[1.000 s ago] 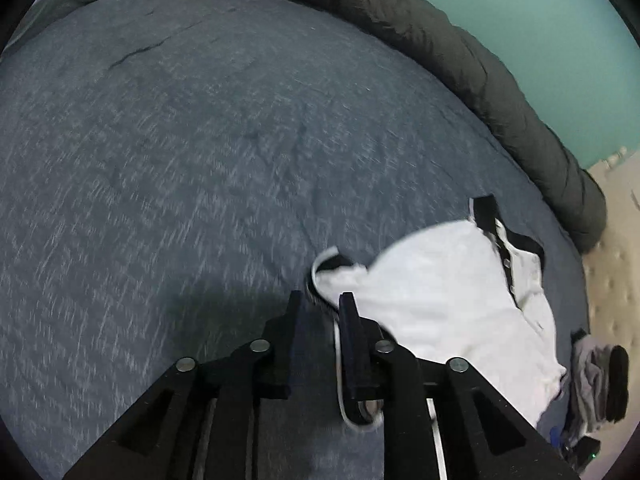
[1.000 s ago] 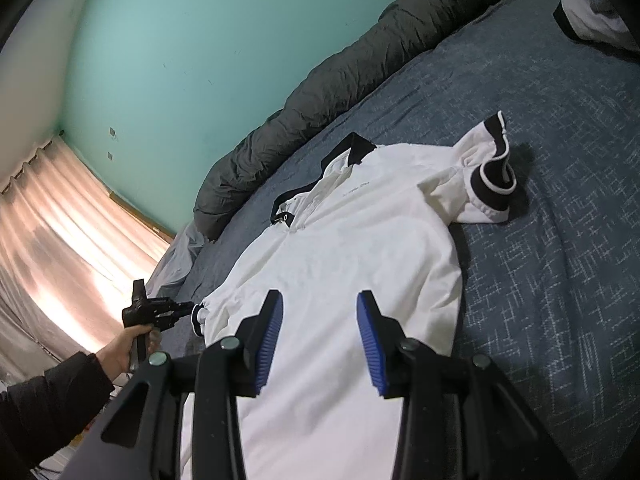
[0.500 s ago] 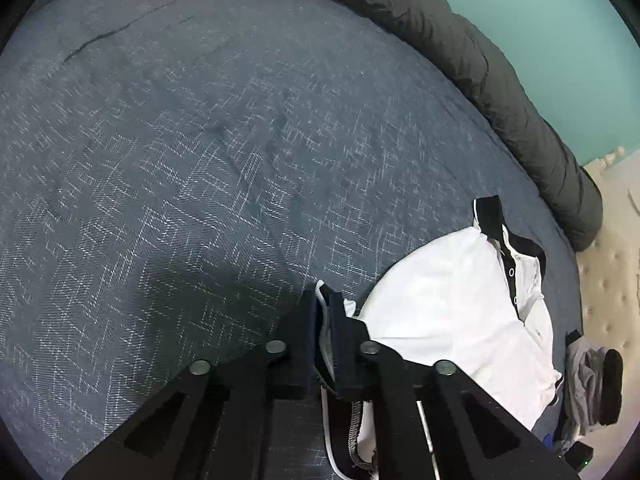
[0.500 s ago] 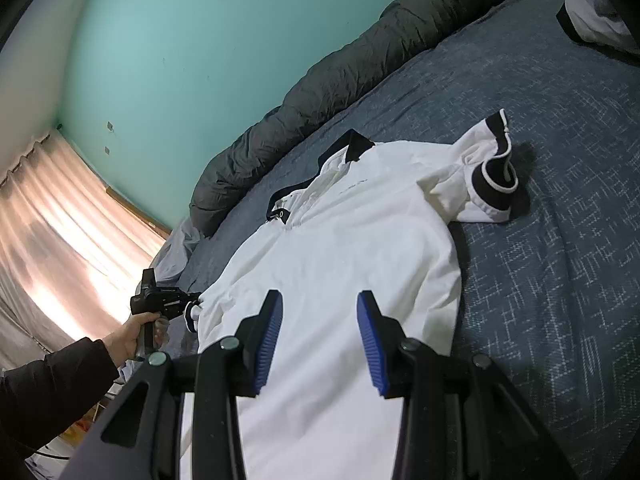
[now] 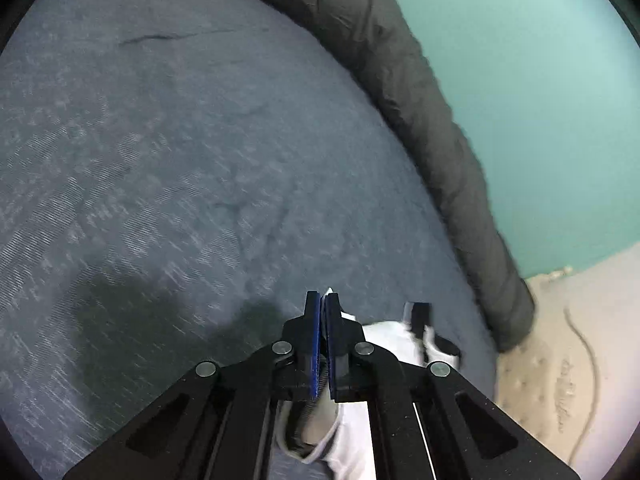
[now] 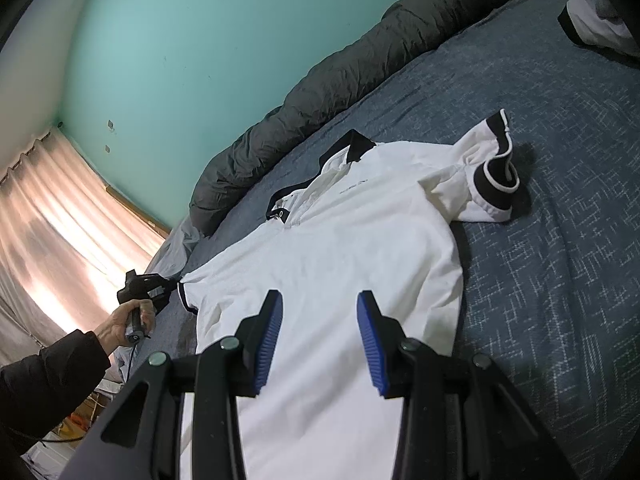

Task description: Fold clothes

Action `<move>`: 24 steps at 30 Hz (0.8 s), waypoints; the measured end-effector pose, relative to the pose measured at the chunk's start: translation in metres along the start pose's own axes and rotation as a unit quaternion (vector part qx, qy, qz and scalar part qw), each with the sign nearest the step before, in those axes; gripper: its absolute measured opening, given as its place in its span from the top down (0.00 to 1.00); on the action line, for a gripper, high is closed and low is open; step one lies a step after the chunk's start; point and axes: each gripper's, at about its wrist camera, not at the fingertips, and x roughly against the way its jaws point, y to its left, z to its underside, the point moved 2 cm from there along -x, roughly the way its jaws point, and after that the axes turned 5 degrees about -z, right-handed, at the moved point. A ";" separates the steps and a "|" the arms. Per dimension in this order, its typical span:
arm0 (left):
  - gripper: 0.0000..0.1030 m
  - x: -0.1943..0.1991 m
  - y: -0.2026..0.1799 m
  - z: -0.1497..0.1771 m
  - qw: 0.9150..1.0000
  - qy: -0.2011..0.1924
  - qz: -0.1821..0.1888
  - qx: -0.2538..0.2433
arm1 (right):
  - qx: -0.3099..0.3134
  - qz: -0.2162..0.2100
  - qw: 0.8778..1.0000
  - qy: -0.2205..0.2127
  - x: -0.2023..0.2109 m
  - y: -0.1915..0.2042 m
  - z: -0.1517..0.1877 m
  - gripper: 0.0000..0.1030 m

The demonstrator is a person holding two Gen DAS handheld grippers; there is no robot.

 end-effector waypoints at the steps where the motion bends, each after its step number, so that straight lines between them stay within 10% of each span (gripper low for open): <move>1: 0.98 -0.004 0.000 0.002 1.000 0.003 -0.015 -0.008 | 0.001 0.000 1.000 0.001 0.000 0.000 0.000 0.62; 10: 0.94 -0.045 -0.002 0.024 0.995 0.037 -0.081 -0.047 | 0.008 0.001 1.000 0.004 0.000 0.004 0.000 0.62; 14: 0.69 -0.037 -0.006 0.021 0.997 0.030 -0.066 -0.032 | 0.009 -0.001 1.000 0.005 -0.001 0.006 0.001 0.62; 22: 0.70 -0.038 -0.015 0.045 0.995 0.077 -0.021 -0.064 | 0.009 -0.002 1.000 0.002 -0.001 0.009 0.001 0.62; 24: 0.91 -0.037 -0.014 0.047 0.994 0.080 -0.012 -0.070 | 0.009 -0.001 1.000 0.002 -0.002 0.010 0.002 0.62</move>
